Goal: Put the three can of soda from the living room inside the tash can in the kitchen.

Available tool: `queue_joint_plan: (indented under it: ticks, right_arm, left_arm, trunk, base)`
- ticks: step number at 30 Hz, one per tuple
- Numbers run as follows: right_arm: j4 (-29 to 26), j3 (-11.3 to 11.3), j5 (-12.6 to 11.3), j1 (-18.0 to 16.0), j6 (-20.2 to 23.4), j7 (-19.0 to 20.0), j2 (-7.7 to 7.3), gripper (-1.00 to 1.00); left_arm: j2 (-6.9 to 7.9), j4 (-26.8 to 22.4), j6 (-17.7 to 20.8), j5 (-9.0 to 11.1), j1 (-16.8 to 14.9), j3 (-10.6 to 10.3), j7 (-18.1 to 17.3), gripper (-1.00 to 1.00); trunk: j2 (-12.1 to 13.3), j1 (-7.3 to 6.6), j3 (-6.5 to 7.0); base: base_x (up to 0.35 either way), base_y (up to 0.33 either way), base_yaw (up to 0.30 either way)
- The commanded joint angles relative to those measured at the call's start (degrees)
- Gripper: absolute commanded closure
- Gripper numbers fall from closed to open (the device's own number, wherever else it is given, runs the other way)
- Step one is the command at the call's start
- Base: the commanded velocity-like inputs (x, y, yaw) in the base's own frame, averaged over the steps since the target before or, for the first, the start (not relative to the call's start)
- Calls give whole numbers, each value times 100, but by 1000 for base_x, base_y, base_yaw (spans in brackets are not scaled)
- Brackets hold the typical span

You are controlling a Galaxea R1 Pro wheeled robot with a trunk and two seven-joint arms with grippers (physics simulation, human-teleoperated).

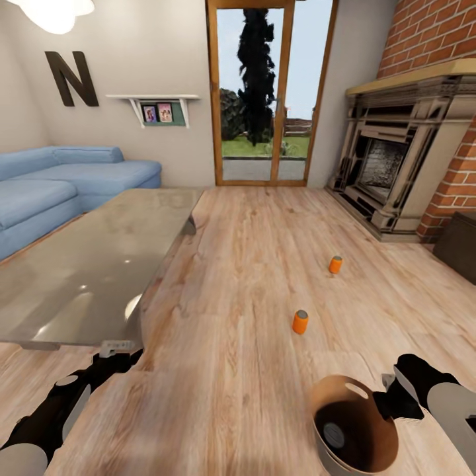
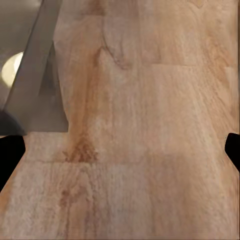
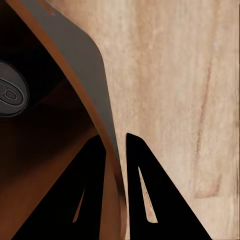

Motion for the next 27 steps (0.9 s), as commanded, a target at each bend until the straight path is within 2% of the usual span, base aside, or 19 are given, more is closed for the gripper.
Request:
queue_joint_plan:
  ticks: [1,27]
  right_arm:
    - [1,-57,-113,-2,17,45,-1,100]
    - [1,-66,-111,-2,24,45,-38,100]
  left_arm:
    - [0,0,0,0,0,0,0,-100]
    - [0,4,0,-6,0,0,35,-100]
  trunk:
    - [0,0,0]
    - [0,0,0]
  base:
    - [173,-295,4]
    - [172,-295,0]
